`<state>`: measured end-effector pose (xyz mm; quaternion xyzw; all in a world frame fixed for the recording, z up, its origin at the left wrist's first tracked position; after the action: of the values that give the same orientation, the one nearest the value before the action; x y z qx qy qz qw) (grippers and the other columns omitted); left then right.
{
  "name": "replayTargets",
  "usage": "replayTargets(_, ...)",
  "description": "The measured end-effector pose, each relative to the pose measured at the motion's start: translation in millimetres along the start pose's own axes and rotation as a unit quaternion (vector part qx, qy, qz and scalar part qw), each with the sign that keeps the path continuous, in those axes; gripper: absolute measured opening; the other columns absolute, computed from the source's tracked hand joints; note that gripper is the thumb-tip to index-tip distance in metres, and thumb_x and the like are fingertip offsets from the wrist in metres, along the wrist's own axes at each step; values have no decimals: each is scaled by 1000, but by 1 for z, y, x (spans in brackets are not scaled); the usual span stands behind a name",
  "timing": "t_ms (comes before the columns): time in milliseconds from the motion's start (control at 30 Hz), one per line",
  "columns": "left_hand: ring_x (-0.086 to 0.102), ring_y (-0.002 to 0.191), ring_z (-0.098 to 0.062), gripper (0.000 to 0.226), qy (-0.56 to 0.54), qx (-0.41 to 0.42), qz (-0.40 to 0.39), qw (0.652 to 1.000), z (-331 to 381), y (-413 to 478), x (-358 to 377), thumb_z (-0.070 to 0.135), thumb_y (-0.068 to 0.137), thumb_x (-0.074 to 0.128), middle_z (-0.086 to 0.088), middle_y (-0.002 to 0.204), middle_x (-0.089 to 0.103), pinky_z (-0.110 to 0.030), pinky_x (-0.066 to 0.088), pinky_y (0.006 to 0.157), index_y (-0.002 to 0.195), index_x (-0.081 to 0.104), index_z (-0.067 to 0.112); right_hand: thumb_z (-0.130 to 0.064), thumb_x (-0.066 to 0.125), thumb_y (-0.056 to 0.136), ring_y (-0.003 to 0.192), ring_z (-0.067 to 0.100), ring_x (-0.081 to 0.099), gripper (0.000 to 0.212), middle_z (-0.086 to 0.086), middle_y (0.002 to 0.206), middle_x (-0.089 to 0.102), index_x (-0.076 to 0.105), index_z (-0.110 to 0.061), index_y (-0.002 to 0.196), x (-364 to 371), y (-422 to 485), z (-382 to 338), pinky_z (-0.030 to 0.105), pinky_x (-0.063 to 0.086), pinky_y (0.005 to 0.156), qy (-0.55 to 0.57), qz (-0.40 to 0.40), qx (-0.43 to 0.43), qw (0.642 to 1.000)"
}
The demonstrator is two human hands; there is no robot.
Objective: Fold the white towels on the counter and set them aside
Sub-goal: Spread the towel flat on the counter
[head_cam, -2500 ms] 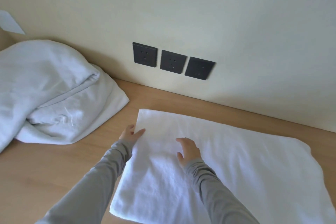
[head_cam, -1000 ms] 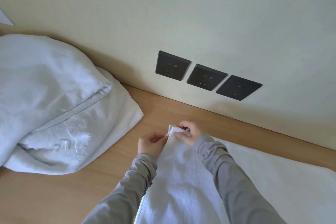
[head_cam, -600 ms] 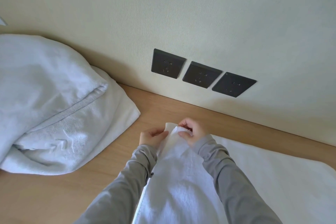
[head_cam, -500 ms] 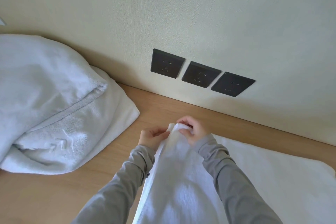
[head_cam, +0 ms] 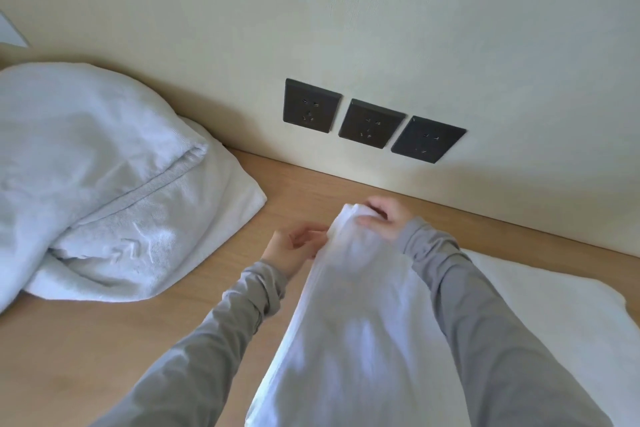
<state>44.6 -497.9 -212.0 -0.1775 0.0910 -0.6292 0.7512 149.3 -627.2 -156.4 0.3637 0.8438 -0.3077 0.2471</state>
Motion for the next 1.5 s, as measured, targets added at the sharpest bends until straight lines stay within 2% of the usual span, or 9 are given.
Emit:
replayTargets(100,67,95,-13,22,30,-1,-20,999,-18,-31,-6,8,79,73,-3,100,70,-26,53,85,96,64,19,-7,63,85,62,12,44,19,0,64,50,54,-11,68,-33,-15,1,20,36,60,33,105,-16,994)
replayTargets(300,65,99,-9,30,120,10,-11,993,-46,-75,-15,21,74,78,9,101,71,-24,50,88,100,67,31,-7,62,85,70,16,50,2,2,72,57,61,-6,84,-78,-38,-11,23,40,66,53,196,-55,978)
replayTargets(500,63,86,-7,24,228,-14,61,972,-50,-94,-25,25,74,75,11,84,70,-22,47,75,89,66,41,-7,62,85,61,8,44,3,-7,63,50,61,-6,83,-115,-68,-13,17,35,58,68,244,-80,964)
replayTargets(733,59,81,4,33,258,131,183,940,7,-113,-20,8,72,76,15,79,64,-2,40,65,84,55,31,-6,60,87,55,11,35,10,-3,58,41,56,-6,77,-162,-100,-9,12,30,49,108,336,-86,932)
replayTargets(1000,54,68,-7,17,307,223,186,906,50,-117,-6,10,69,81,4,71,62,-11,43,63,73,67,18,-2,59,86,52,11,30,37,-7,54,33,44,-20,58,-213,-145,-13,11,26,46,153,385,-116,903)
replayTargets(1133,56,62,-21,19,338,218,197,894,75,-117,-11,11,68,82,-5,66,61,-24,46,66,68,63,15,-3,59,87,53,10,32,25,-6,55,36,50,-12,66,-225,-162,-21,16,29,50,154,398,-119,897)
replayTargets(1233,52,57,-17,22,364,280,208,864,135,-120,-9,16,73,79,-6,61,58,-20,40,60,66,61,7,-8,61,85,54,13,28,33,-5,54,32,43,-17,60,-249,-182,-22,22,25,50,167,444,-127,871)
replayTargets(1367,48,51,-15,49,460,410,168,769,243,-145,22,56,77,46,7,57,47,-19,34,54,65,53,9,-25,58,76,53,12,23,34,-3,54,26,32,-19,55,-286,-221,-21,22,22,48,175,516,-133,828)
replayTargets(1500,48,51,-20,66,490,564,148,648,363,-183,61,59,91,29,0,61,47,-23,32,55,66,53,3,-10,63,85,55,14,23,44,-2,54,25,32,-19,54,-340,-266,-25,28,21,51,216,581,-156,769)
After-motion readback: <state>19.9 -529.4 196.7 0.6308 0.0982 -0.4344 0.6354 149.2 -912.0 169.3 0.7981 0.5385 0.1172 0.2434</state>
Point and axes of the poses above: each hand's wrist, its own y-axis towards the middle knuckle, its own x-axis out of the palm, z = x × y, the point moved 8 cm from there along y, towards the middle knuckle
